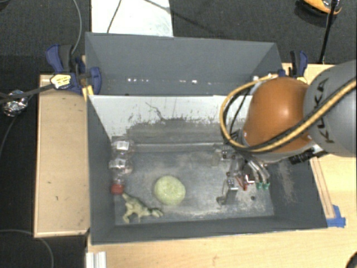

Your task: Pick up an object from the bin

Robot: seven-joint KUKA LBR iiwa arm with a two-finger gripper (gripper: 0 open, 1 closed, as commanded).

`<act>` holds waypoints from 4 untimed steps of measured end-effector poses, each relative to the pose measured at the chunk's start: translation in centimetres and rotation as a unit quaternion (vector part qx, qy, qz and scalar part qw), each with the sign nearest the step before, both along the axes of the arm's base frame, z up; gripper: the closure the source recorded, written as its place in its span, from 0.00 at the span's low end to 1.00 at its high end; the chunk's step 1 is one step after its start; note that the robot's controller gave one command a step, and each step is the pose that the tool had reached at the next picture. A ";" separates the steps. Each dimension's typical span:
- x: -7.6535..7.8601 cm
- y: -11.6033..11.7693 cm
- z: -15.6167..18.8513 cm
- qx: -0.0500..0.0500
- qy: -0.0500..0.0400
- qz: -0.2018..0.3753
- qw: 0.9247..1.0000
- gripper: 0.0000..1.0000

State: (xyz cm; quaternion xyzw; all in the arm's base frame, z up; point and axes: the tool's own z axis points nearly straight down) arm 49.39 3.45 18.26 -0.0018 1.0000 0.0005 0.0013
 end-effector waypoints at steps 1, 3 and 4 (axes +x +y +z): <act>0.0 0.0 0.0 0.000 0.000 0.000 1.000 0.00; 0.7 5.6 -5.8 0.000 -0.002 0.020 1.000 0.00; 1.5 4.7 -8.4 0.000 -0.001 0.028 1.000 0.00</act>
Offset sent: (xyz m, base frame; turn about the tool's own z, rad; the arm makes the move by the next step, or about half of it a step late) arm 0.0060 0.1052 -0.1126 -0.0848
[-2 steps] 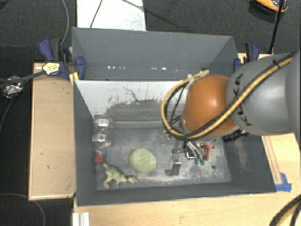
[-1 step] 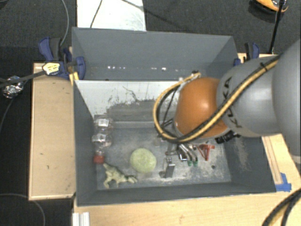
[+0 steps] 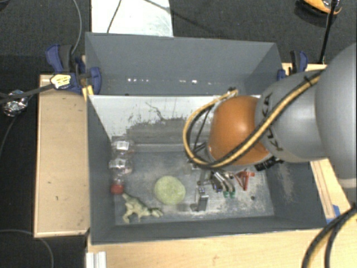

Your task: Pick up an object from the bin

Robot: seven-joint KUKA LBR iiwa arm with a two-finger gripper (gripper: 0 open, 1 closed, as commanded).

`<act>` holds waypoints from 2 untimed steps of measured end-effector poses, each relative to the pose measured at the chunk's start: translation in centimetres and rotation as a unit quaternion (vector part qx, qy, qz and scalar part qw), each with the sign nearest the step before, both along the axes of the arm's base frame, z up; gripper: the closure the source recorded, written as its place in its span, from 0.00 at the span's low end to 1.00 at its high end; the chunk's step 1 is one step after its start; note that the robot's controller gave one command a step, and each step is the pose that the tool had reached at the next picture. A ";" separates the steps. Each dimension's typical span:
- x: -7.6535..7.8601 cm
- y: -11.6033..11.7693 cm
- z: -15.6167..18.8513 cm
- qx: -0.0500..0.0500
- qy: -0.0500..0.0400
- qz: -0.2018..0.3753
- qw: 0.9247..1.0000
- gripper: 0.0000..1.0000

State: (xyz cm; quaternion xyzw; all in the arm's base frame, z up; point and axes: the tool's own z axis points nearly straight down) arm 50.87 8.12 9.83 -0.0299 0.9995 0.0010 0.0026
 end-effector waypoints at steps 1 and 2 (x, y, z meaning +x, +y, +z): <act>0.7 2.7 -1.1 -0.003 -0.003 0.082 0.997 0.00; -0.7 5.7 -2.3 0.002 -0.002 0.022 1.000 0.00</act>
Offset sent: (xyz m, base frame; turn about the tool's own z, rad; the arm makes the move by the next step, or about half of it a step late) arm -0.0139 0.0535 -0.0283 -0.0199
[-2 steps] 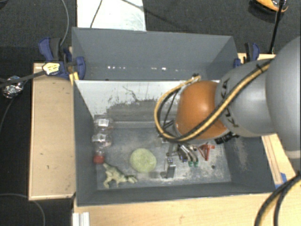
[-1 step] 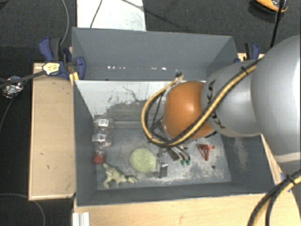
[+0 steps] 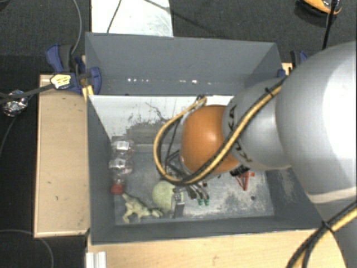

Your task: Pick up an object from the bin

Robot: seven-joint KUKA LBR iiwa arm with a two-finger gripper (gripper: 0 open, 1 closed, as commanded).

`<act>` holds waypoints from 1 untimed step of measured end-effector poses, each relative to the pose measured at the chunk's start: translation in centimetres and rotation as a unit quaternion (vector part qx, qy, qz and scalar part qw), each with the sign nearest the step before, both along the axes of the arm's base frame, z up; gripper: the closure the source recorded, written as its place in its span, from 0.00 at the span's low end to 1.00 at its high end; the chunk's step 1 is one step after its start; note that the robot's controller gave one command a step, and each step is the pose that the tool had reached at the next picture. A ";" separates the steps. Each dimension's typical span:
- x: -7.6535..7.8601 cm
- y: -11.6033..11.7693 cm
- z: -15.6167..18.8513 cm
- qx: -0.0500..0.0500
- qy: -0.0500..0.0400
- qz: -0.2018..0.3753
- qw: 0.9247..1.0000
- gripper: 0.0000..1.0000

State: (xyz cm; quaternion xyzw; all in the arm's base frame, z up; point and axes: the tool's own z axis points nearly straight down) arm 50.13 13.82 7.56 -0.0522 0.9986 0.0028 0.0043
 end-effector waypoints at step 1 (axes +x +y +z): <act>1.3 0.9 -0.5 -0.004 -0.004 0.135 0.991 1.00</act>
Offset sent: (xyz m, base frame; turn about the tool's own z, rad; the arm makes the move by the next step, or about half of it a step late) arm 0.0000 0.0000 0.0000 0.0000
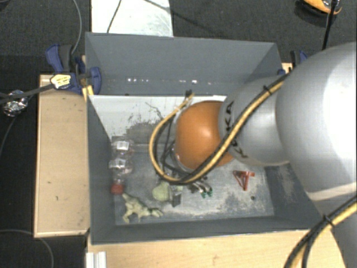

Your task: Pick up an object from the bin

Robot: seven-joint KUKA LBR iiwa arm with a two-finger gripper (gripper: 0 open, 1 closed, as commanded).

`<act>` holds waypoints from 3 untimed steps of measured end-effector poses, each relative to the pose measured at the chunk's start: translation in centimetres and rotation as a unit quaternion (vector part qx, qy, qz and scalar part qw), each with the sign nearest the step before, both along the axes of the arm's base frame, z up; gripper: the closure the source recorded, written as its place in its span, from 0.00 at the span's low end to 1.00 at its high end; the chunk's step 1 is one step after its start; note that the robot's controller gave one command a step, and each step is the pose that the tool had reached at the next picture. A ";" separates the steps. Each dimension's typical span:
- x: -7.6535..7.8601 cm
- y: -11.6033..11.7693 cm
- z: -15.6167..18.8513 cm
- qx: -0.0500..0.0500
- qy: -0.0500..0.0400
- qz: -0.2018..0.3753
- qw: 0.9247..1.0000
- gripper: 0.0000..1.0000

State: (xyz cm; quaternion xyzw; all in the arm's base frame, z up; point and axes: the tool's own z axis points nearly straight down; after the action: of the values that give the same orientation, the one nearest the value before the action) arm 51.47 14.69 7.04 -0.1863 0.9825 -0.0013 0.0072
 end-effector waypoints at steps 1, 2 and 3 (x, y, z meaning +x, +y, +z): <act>0.0 0.0 0.0 0.000 0.000 0.000 1.000 1.00; 0.9 0.2 0.1 0.000 -0.002 0.013 1.000 1.00; 1.3 0.2 0.1 0.000 -0.002 0.017 1.000 1.00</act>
Offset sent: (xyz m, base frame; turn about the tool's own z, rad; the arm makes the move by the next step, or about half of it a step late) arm 0.0173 0.0031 0.0019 -0.0500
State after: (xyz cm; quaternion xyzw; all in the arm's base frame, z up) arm 52.77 14.93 7.15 -0.2031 0.9791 -0.0011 0.0095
